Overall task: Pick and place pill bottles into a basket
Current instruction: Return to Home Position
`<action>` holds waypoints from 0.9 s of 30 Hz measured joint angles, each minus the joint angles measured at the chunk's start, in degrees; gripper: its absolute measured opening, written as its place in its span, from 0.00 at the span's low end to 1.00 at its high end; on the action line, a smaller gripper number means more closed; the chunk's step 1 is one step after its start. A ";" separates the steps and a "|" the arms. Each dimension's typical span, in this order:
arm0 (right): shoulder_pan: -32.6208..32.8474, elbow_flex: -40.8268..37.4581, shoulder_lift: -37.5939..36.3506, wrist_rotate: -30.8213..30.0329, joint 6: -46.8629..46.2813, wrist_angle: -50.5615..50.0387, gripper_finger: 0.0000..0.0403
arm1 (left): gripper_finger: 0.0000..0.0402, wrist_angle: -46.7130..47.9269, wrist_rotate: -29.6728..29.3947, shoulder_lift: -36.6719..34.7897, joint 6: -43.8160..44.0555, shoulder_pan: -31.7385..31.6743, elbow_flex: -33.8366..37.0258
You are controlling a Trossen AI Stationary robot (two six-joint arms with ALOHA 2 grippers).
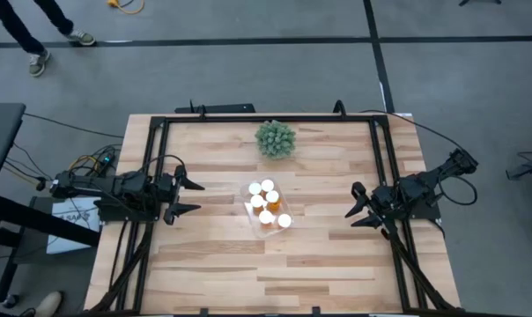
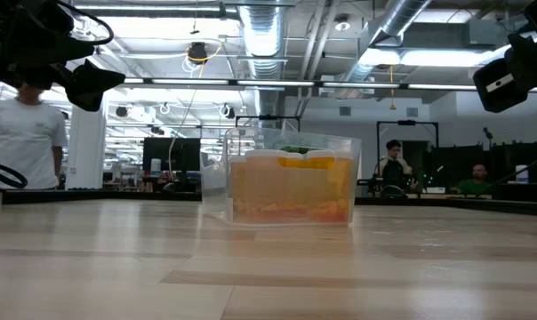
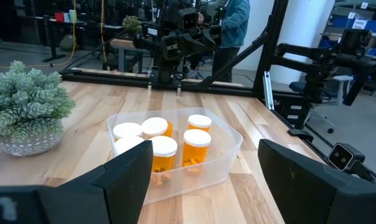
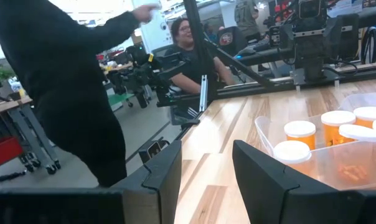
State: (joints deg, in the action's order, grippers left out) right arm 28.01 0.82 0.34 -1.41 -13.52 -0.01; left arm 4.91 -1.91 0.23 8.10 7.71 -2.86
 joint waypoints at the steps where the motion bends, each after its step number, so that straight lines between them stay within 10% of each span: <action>1: 0.00 0.00 0.02 0.00 -0.02 -0.02 0.34 | 0.70 0.00 0.00 0.00 -0.05 0.00 0.00; 27: 0.00 0.00 0.01 0.00 -0.01 0.00 0.34 | 0.70 0.00 0.00 0.00 -0.26 0.02 -0.02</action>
State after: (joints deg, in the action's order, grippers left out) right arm 28.00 0.82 0.36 -1.41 -13.53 -0.02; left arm 4.91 -1.91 0.23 7.84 7.73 -2.87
